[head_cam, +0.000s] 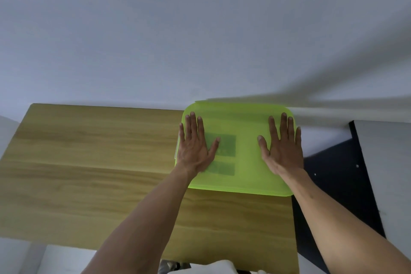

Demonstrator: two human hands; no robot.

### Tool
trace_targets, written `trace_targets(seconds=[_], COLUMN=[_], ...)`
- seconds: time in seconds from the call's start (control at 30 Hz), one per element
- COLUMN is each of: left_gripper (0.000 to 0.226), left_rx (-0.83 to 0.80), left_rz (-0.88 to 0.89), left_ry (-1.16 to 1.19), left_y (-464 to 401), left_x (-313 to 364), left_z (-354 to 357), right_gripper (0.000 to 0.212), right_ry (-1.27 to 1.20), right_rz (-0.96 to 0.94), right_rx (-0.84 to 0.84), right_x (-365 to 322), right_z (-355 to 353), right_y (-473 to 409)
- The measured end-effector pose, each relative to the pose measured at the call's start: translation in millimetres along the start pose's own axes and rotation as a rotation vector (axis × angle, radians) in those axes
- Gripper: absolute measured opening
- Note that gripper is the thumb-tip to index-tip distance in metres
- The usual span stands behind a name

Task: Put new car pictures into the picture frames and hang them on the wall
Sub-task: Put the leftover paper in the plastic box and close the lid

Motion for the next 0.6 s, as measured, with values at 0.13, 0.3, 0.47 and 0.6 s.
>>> trace_targets(seconds=[0.13,0.3,0.47,0.6], left_gripper=[0.089,0.089,0.082,0.076], left_rx=[0.003,0.012,0.068,0.045], left_rz=[-0.004,-0.01,0.039,0.045], left_ry=[0.005,0.0,0.063,0.125], left_y=[0,2,9,13], left_x=[0,1,5,9], left_z=[0,-2,-9,-16], right_gripper=[0.074,0.073,0.061,0.056], right_ry=[-0.019,-0.018,-0.06,-0.096], right_rz=[-0.001,0.0,0.019,0.006], right_rx=[0.015,0.02,0.206,0.219], right_x=[0,-2,-3,-6], right_z=[-1,-4,-12,-22], right_y=[1,3,11,13])
Point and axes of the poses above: each hand's wrist, its own y-axis away from the middle knuckle, its own z-axis out of the palm, x = y × z, the point moved 2 cm from there along -y, towards the middle knuckle, and after that the axes turned 15 degrees about y, right-handed, at the moved point
